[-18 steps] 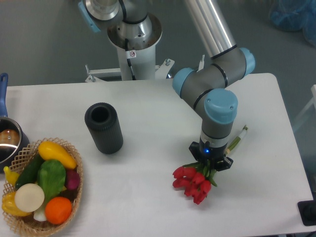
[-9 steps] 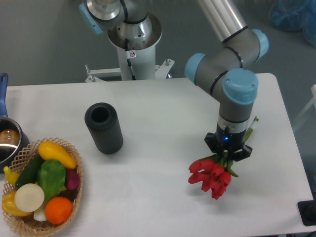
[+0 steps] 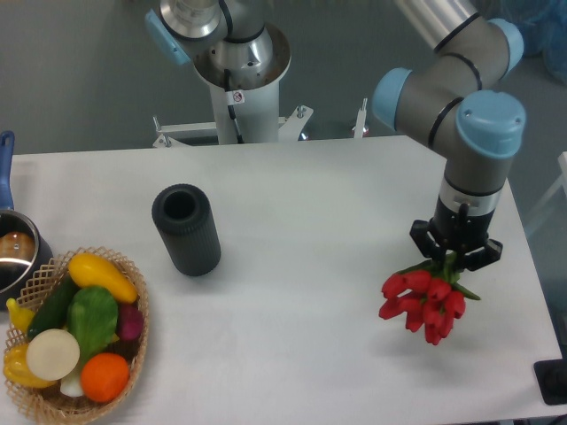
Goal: Pick up the flowers from the table
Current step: 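Lift the gripped tulip bouquet up off the table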
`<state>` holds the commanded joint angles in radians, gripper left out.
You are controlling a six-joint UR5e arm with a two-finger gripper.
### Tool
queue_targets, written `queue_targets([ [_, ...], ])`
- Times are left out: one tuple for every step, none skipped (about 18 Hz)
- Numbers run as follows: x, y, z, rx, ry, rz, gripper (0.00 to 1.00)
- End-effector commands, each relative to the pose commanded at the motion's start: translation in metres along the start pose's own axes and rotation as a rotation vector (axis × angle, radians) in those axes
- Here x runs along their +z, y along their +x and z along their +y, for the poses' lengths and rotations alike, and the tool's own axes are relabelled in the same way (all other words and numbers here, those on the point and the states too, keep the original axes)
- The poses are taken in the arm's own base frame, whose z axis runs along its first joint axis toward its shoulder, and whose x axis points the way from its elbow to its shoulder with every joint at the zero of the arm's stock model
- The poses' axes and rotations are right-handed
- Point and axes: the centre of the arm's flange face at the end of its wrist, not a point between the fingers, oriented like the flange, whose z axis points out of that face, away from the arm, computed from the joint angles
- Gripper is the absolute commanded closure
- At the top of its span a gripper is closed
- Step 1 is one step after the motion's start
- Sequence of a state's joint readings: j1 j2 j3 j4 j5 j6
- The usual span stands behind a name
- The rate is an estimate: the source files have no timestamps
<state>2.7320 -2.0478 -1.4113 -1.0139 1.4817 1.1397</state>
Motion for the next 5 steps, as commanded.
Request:
queue_targets([
  [-0.0012,-0.0012,-0.0007,0.002,-0.009,-0.006,1.00],
  [-0.0031,-0.0015,-0.0005,0.003,-0.016,-0.002,1.00],
  [-0.0047,-0.0011,-0.0001,0.005,-0.034,0.005,1.00],
  [-0.0062,-0.0005,0.0019,0.005,-0.055,0.012,1.00],
  [-0.0081,-0.0009,0.0024,0.005,-0.065,0.014,1.00],
])
